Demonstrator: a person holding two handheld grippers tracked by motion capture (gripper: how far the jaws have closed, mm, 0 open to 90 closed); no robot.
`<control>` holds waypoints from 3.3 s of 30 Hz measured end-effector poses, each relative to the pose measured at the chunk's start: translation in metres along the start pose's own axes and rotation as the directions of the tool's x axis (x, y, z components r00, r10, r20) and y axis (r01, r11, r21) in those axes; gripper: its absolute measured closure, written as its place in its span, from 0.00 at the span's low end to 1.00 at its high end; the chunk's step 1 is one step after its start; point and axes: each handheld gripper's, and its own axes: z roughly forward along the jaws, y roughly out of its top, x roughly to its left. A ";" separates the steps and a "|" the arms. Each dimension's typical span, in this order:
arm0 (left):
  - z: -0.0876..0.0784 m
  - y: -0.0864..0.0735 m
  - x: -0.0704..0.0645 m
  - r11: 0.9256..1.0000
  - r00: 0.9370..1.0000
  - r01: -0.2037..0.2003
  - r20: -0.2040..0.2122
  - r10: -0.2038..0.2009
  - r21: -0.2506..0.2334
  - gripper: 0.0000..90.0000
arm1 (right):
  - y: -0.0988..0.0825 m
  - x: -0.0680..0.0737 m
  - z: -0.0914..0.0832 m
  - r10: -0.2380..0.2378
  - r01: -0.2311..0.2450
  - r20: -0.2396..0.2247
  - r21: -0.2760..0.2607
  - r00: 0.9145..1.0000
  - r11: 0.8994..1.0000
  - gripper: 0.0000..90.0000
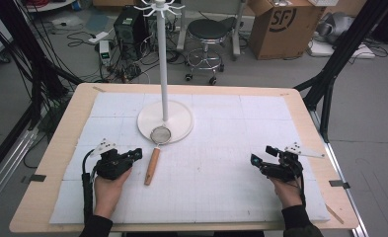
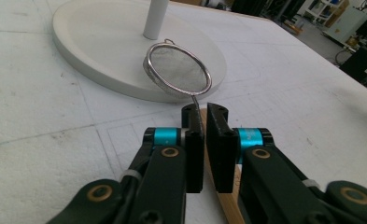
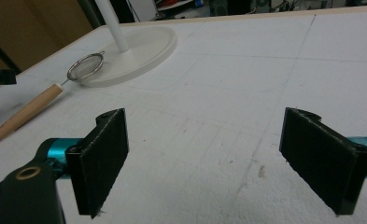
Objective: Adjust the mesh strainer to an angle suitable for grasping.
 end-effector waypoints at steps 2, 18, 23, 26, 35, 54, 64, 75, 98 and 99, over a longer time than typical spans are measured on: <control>0.000 0.001 0.002 1.000 1.000 0.027 0.002 -0.027 -0.017 1.00 | 0.000 0.000 0.000 -0.001 0.001 0.000 -0.001 1.000 1.000 0.17; 0.033 0.020 0.001 0.996 0.996 0.085 -0.012 -0.085 0.031 1.00 | 0.001 -0.001 0.000 0.026 -0.026 -0.006 -0.007 1.000 1.000 0.17; 0.040 0.017 0.009 0.989 0.990 0.139 -0.028 -0.138 0.047 1.00 | 0.001 0.000 0.001 0.020 -0.020 -0.010 -0.009 1.000 1.000 0.17; 0.046 0.014 0.017 0.981 0.983 0.183 -0.007 -0.183 0.063 1.00 | 0.001 0.000 0.001 0.019 -0.019 -0.012 -0.008 1.000 1.000 0.17; 0.056 0.010 0.026 0.965 0.972 0.236 -0.025 -0.234 0.112 1.00 | 0.001 -0.002 0.003 0.043 -0.043 -0.010 0.002 0.999 0.999 0.17; 0.074 0.015 0.016 0.952 0.979 0.193 0.016 -0.203 0.238 1.00 | -0.001 -0.002 0.005 0.031 -0.031 0.006 0.014 1.000 0.999 0.17; 0.079 0.014 0.009 0.943 0.983 0.153 0.050 -0.176 0.296 1.00 | -0.001 -0.002 0.005 0.024 -0.024 0.017 0.013 1.000 1.000 0.17; 0.085 0.011 -0.002 0.930 0.979 0.141 0.094 -0.183 0.340 1.00 | -0.001 -0.002 0.005 0.025 -0.025 0.022 0.015 0.999 1.000 0.17; 0.112 0.012 -0.038 0.915 0.984 0.052 0.134 -0.115 0.399 1.00 | -0.001 -0.004 0.003 0.023 -0.023 0.034 0.010 0.999 1.000 0.17; 0.114 0.012 -0.039 0.915 0.983 0.050 0.141 -0.115 0.401 1.00 | -0.001 -0.004 0.003 0.024 -0.024 0.034 0.011 0.999 1.000 0.17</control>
